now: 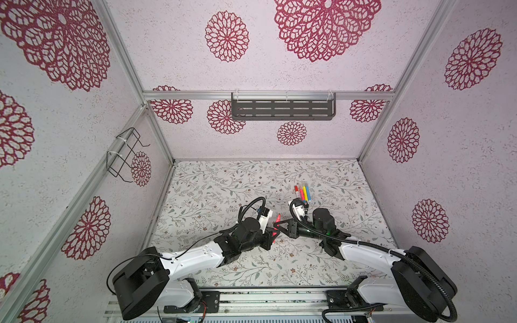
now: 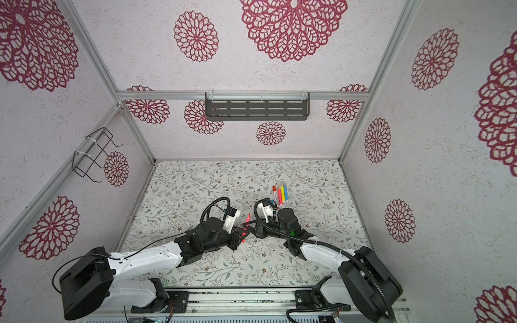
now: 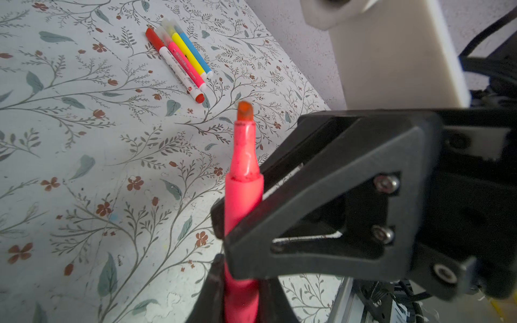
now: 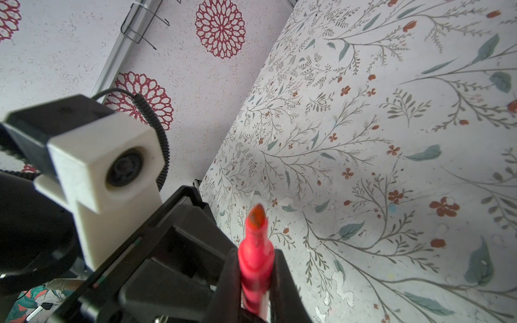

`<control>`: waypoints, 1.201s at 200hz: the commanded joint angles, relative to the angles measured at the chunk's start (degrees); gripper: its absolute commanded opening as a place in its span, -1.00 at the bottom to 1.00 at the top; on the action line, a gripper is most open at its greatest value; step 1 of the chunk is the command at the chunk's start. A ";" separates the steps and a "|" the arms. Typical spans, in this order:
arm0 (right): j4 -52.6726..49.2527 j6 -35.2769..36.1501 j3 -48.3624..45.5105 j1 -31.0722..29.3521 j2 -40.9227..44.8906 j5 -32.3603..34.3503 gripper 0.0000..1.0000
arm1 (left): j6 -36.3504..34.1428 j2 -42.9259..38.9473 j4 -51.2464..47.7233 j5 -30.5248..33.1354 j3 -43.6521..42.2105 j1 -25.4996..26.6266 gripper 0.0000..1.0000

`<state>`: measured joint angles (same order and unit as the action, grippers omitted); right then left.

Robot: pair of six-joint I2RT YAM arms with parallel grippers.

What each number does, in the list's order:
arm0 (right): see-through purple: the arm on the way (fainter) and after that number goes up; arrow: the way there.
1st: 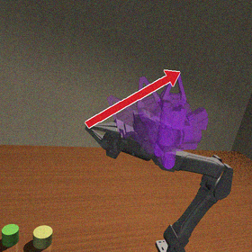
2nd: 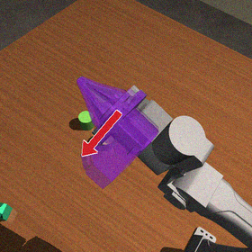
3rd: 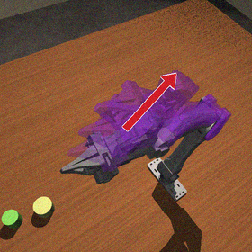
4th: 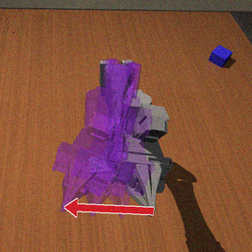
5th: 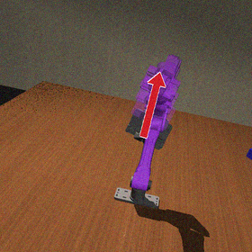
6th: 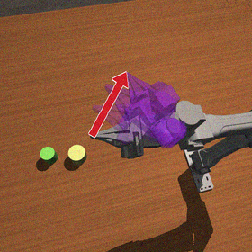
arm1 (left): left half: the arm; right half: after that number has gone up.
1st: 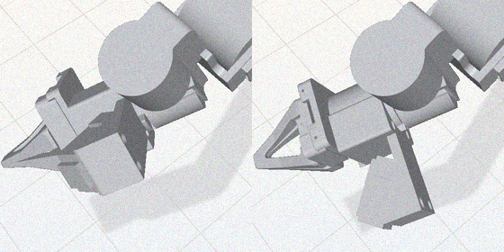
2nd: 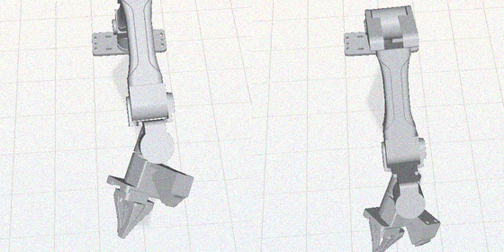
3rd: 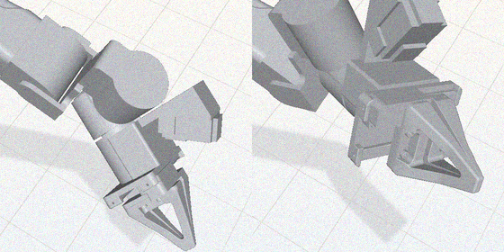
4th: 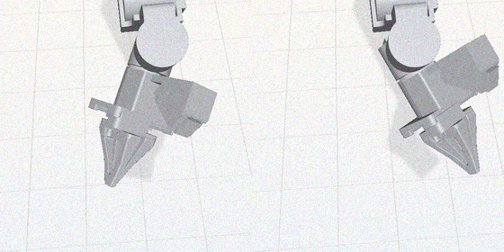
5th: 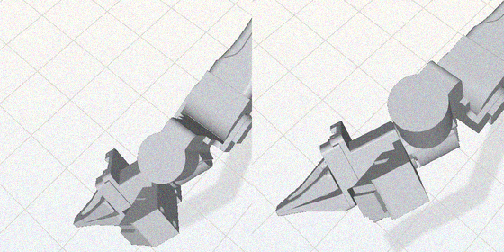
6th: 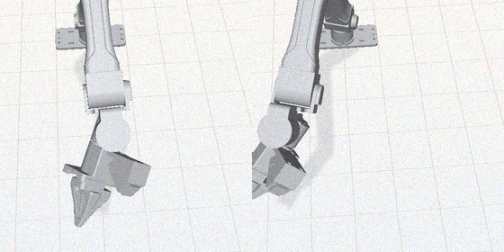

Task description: Insert the pens into the pen caps

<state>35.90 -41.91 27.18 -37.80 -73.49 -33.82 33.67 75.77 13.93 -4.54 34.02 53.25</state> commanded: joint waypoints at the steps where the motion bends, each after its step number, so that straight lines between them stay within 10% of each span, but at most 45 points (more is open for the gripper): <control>1: 3.36 -0.36 0.53 -0.44 1.76 1.74 -0.90 | -0.26 0.35 0.83 -0.88 1.07 0.31 -0.53; 49: 4.18 -1.09 0.09 -0.43 2.21 2.21 -0.90 | 0.01 0.28 0.59 -0.91 0.63 0.29 -0.42; 95: 4.99 -1.95 -0.37 -0.43 1.95 1.94 -0.86 | -0.84 -0.71 0.67 -0.21 0.43 0.27 -0.90; 134: 0.99 -2.01 -0.44 -0.43 4.52 5.89 0.16 | -0.93 -2.37 -0.76 2.38 -0.46 0.25 -1.00; 186: -38.60 1.25 10.96 2.89 10.80 31.75 0.33 | -0.80 -8.47 -2.80 7.29 -4.06 0.11 -1.00; 222: -49.69 -4.90 13.15 11.50 12.19 36.57 0.43 | -0.50 -14.24 -5.69 10.74 -6.27 0.03 -1.00; 240: -54.16 -8.98 15.55 13.56 11.10 39.42 0.98 | -0.30 -17.03 -7.09 12.21 -7.32 0.09 -1.00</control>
<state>-6.15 -45.17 39.55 -26.48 -62.02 -2.00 33.45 61.98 9.10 4.16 28.05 53.32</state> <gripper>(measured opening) 0.830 0.175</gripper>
